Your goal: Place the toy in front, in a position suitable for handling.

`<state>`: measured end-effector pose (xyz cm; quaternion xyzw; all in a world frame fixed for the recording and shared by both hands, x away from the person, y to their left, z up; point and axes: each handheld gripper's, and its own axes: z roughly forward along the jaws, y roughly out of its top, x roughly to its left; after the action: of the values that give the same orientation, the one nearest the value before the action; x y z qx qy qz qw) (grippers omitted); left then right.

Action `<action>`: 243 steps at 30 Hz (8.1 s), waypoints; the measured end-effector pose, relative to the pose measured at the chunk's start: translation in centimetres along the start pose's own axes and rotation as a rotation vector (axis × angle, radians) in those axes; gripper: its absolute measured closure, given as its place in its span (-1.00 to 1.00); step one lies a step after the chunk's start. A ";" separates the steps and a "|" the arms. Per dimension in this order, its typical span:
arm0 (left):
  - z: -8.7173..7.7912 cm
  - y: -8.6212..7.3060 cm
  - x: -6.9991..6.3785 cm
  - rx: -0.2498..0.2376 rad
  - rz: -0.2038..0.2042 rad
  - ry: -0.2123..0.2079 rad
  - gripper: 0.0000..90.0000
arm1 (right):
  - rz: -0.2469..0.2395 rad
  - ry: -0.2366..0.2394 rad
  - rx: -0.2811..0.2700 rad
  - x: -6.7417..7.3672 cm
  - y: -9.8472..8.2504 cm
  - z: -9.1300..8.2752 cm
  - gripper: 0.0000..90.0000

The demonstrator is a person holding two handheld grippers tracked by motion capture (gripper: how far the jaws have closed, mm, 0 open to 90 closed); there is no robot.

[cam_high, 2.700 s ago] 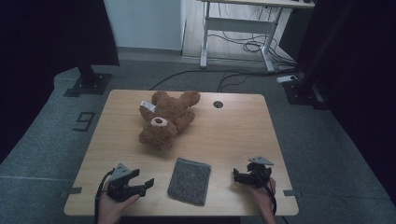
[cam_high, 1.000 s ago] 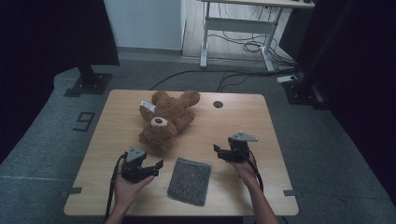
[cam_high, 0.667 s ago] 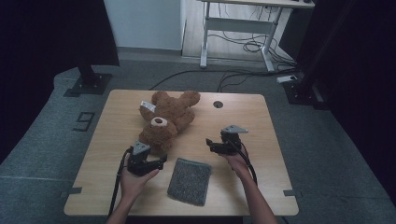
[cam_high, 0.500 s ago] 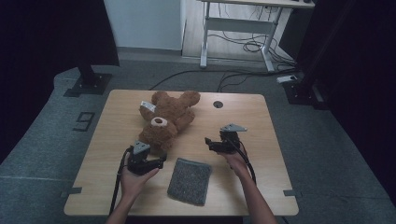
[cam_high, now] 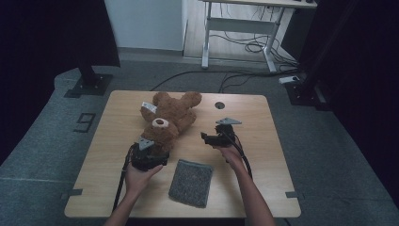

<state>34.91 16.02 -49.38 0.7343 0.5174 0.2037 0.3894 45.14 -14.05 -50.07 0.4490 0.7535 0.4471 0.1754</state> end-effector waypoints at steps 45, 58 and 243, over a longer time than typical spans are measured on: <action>3.1 0.9 0.6 -0.030 0.003 0.101 -0.20 | 0.006 0.057 0.044 2.3 5.5 10.4 -0.42; 2.8 0.4 1.6 -0.057 -0.003 0.000 0.62 | -0.022 0.106 0.010 2.1 5.1 9.5 0.99; -1.3 -2.7 -3.5 0.032 0.110 -0.241 -0.27 | 0.020 0.278 -0.275 3.1 0.5 -3.7 0.66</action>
<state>31.07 13.71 -50.37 0.7868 0.4292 0.1267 0.4251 41.26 -13.26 -47.18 0.3621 0.6978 0.6053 0.1250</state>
